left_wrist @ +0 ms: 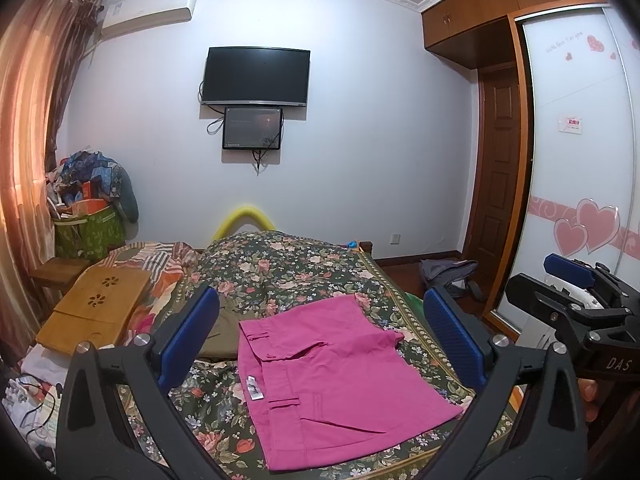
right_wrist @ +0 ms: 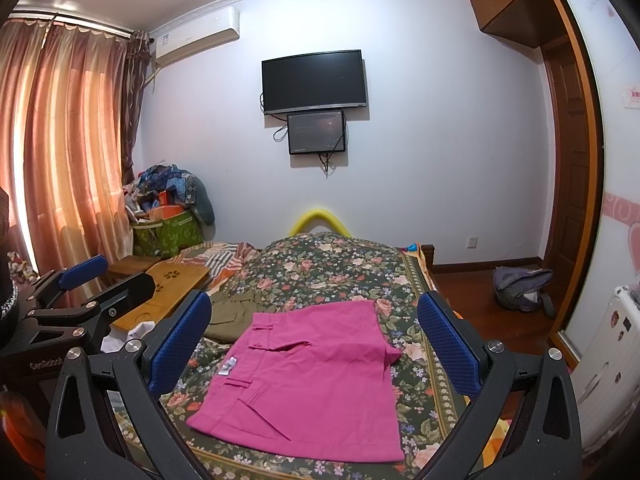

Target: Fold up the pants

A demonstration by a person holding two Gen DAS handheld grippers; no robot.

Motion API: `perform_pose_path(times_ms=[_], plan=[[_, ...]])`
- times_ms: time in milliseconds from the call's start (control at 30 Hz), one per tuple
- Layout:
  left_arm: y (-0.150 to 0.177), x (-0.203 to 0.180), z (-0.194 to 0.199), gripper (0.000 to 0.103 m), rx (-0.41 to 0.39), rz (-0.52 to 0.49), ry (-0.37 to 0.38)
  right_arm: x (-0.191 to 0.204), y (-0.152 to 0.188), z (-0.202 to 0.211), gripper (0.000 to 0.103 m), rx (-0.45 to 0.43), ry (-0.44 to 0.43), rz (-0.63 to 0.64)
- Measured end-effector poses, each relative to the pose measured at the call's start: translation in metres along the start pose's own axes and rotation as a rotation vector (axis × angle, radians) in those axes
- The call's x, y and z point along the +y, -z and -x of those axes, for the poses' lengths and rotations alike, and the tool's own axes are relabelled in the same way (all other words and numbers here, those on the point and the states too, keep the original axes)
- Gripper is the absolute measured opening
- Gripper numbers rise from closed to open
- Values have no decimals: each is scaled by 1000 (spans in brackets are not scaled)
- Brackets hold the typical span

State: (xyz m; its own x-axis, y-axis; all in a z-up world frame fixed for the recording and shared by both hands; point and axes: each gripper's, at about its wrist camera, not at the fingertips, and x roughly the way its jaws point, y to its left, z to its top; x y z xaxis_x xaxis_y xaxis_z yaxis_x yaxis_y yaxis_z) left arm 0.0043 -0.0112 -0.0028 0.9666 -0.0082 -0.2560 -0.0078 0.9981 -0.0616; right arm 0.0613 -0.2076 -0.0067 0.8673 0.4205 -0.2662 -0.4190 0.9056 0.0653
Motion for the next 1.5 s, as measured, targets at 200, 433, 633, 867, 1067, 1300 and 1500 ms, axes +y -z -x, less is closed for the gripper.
perform_pose_path(times_ms=[200, 433, 633, 867, 1067, 1300, 1500], plan=[[2, 0, -3, 103, 7, 1, 0, 1, 0, -1, 103, 3, 2, 2], [2, 2, -6, 103, 10, 3, -3, 0, 0, -2, 103, 8, -1, 0], [3, 4, -12, 103, 23, 9, -3, -1, 0, -4, 103, 15, 0, 0], [7, 6, -26, 103, 45, 5, -20, -8, 3, -18, 103, 40, 10, -13], [11, 18, -57, 103, 68, 17, -31, -26, 9, -48, 103, 73, 51, -17], [22, 48, -131, 103, 214, 88, -15, -58, 23, -105, 103, 148, 145, 13], [44, 95, -213, 103, 333, 167, -81, -83, 34, -151, 103, 223, 159, 32]])
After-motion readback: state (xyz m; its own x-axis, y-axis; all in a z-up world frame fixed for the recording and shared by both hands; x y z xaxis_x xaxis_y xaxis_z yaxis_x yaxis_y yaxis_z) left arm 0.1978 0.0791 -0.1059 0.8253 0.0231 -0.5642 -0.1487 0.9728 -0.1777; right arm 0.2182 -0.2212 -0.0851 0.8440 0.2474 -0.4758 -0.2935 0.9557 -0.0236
